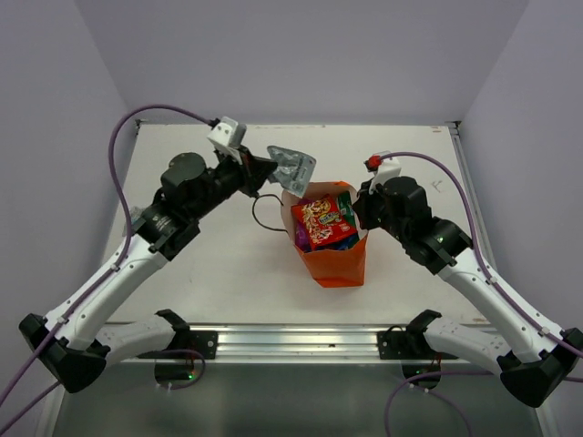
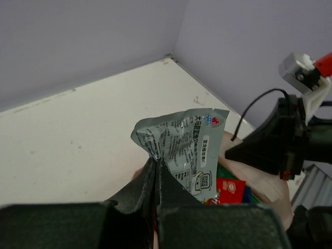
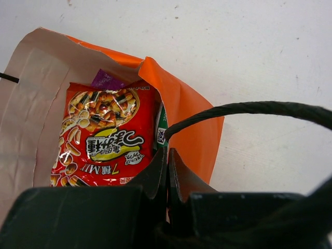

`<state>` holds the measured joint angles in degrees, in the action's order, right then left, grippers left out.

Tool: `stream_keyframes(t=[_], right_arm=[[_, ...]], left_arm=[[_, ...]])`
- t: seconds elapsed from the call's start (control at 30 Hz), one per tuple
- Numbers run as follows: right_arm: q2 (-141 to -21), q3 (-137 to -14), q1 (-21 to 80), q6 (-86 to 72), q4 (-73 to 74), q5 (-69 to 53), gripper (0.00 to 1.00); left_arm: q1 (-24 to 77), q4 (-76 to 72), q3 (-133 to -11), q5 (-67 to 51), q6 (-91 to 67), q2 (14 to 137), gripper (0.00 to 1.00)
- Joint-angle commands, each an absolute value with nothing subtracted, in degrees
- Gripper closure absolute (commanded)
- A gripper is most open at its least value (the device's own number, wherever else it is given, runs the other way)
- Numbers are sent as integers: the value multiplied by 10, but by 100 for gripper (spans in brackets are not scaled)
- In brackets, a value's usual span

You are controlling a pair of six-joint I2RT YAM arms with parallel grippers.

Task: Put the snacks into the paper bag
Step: Place the snack in the paper bag.

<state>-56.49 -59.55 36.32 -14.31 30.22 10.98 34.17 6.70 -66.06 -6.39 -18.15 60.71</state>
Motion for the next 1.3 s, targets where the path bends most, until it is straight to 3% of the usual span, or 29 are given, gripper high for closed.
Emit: stream_keyframes(t=[0.0, 0.2, 0.53, 0.77, 1.03, 1.27], right_arm=[[-559, -613, 365, -146, 294, 124, 100], [-551, -612, 365, -146, 301, 126, 100], [-551, -608, 364, -144, 299, 126, 100], [-553, -606, 365, -145, 294, 125, 100], [-548, -603, 365, -145, 294, 129, 100], [-550, -612, 364, -144, 294, 124, 100]], left_arm=[[433, 110, -708, -7, -141, 642, 100], [567, 184, -769, 164, -148, 728, 100], [632, 368, -909, 350, -223, 878, 100], [633, 375, -925, 335, -225, 911, 100], [633, 471, -1001, 450, -216, 963, 100], [633, 415, -1005, 330, -207, 973, 100]])
